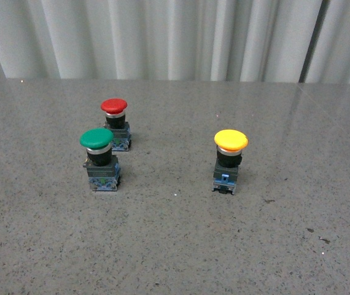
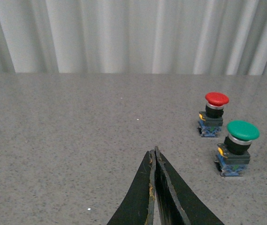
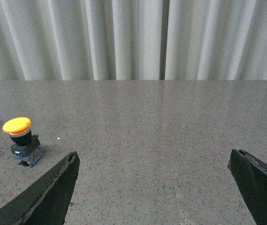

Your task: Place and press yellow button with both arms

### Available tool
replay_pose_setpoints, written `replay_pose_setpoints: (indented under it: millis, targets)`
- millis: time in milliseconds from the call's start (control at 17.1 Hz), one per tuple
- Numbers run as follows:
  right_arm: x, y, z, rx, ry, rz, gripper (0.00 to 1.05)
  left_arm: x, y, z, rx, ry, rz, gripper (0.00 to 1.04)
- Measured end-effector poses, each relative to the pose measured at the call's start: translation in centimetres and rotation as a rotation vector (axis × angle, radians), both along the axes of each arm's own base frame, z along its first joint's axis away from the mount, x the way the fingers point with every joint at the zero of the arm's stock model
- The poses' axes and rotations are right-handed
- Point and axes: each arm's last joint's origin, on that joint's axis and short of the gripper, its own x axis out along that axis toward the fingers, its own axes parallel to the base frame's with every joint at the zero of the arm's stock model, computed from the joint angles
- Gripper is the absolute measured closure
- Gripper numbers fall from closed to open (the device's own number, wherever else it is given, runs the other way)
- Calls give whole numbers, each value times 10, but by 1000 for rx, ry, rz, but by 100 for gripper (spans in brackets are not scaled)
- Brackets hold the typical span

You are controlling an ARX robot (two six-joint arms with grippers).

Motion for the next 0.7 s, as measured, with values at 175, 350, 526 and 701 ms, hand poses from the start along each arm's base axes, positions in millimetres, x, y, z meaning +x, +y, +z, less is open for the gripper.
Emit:
replay_pose_setpoints:
  millis: [175, 350, 526, 701]
  targets:
    - [0, 0, 0, 0, 1, 0, 7, -6, 6, 3, -1, -14, 29, 103]
    - [0, 0, 0, 0, 0, 0, 7, -10, 5, 5, -1, -20, 11, 103]
    - [0, 0, 0, 0, 0, 0, 7, -15, 5, 6, -1, -25, 11, 103]
    - [0, 0, 0, 0, 0, 0, 7, -19, 5, 7, -1, -27, 12, 103]
